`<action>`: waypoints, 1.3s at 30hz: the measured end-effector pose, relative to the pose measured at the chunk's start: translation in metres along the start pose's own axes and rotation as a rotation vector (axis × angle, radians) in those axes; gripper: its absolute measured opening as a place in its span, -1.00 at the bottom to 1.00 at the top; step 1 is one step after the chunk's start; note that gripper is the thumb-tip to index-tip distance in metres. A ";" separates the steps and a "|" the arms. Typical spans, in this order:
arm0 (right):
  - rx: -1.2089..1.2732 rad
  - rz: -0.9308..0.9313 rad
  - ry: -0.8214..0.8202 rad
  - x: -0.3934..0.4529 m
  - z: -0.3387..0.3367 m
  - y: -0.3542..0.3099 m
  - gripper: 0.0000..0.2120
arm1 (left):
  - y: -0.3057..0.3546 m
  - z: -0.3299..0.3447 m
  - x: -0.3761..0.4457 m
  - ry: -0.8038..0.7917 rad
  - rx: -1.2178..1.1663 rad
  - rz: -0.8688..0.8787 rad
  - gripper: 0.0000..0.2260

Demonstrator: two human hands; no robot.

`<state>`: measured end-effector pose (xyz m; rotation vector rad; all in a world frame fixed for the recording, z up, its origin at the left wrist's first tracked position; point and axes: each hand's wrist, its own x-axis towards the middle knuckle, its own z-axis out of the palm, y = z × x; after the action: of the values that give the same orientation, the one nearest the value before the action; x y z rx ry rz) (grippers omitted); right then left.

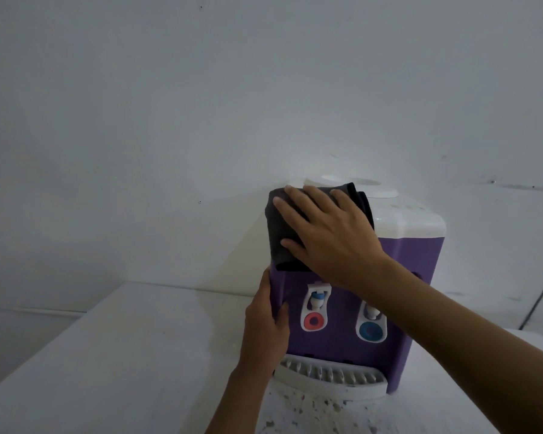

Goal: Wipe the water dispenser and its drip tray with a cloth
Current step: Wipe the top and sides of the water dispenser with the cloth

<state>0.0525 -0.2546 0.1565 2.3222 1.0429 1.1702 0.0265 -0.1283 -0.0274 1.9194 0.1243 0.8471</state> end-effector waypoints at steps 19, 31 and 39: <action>-0.057 -0.065 0.065 -0.007 0.016 -0.008 -0.46 | -0.009 0.000 0.003 -0.007 0.025 0.036 -0.36; 0.215 0.247 0.113 -0.002 -0.003 0.011 -0.52 | -0.010 0.000 0.003 -0.019 -0.048 0.015 -0.40; 0.407 0.165 -0.462 0.092 -0.016 0.023 -0.40 | -0.009 -0.001 0.003 -0.001 -0.016 0.030 -0.37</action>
<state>0.0862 -0.2031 0.2302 2.8462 0.9954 0.4445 0.0304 -0.1218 -0.0336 1.9108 0.0884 0.8642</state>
